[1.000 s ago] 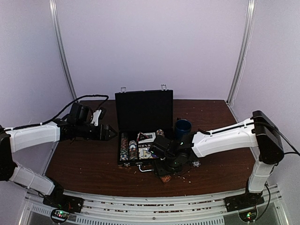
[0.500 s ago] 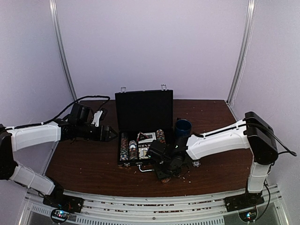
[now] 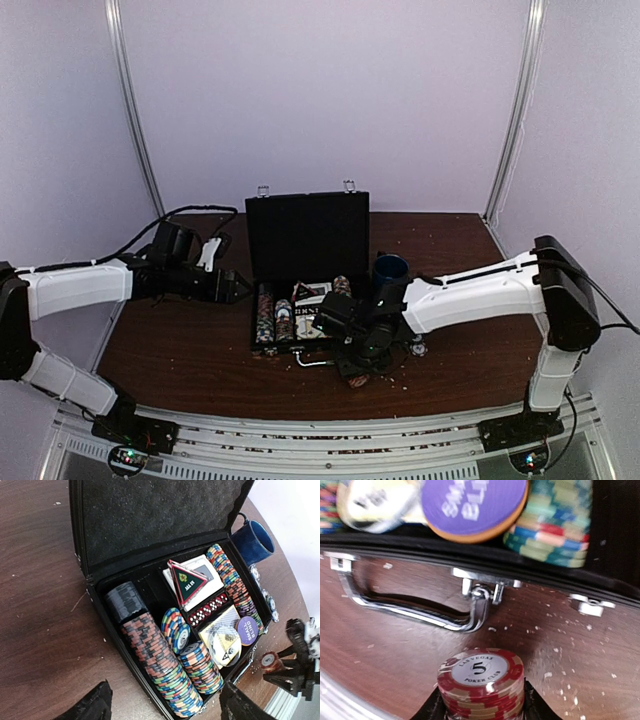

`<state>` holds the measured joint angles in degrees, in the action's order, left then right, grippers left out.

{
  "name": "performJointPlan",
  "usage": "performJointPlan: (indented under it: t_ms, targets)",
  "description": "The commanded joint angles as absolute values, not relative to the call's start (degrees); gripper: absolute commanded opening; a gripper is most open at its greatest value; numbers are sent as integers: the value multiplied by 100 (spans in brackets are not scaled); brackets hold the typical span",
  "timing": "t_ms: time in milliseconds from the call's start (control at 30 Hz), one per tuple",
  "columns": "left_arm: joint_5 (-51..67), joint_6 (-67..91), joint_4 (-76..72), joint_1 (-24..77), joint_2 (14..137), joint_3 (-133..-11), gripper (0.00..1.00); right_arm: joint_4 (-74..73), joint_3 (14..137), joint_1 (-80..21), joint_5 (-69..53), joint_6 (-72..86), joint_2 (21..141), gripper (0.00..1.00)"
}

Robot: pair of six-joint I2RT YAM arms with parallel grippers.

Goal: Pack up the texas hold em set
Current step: Pick up the pile of poker chips from the center of the board, then adjust the poker chips pile in the slot.

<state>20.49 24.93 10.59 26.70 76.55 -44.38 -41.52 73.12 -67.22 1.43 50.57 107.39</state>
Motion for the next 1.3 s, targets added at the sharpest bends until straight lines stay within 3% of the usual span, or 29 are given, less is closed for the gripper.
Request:
performJointPlan:
  t_ms: [0, 300, 733, 1267]
  targets:
    - [2388, 2425, 691, 2705, 7933, -4687, 77, -4397, 7736, -6747, 420, 5302, 10120, 32]
    - [2540, 2259, 704, 3108, 8954, -5486, 74, -4202, 8207, -6577, 498, 5517, 10206, 32]
    - [2546, 1848, 1236, 3354, 10456, -6713, 74, -3774, 7857, -6400, 575, 5884, 9918, 32]
    - [2711, 1663, 2047, 3433, 11121, -7228, 73, -3628, 7647, -6331, 611, 6013, 9756, 32]
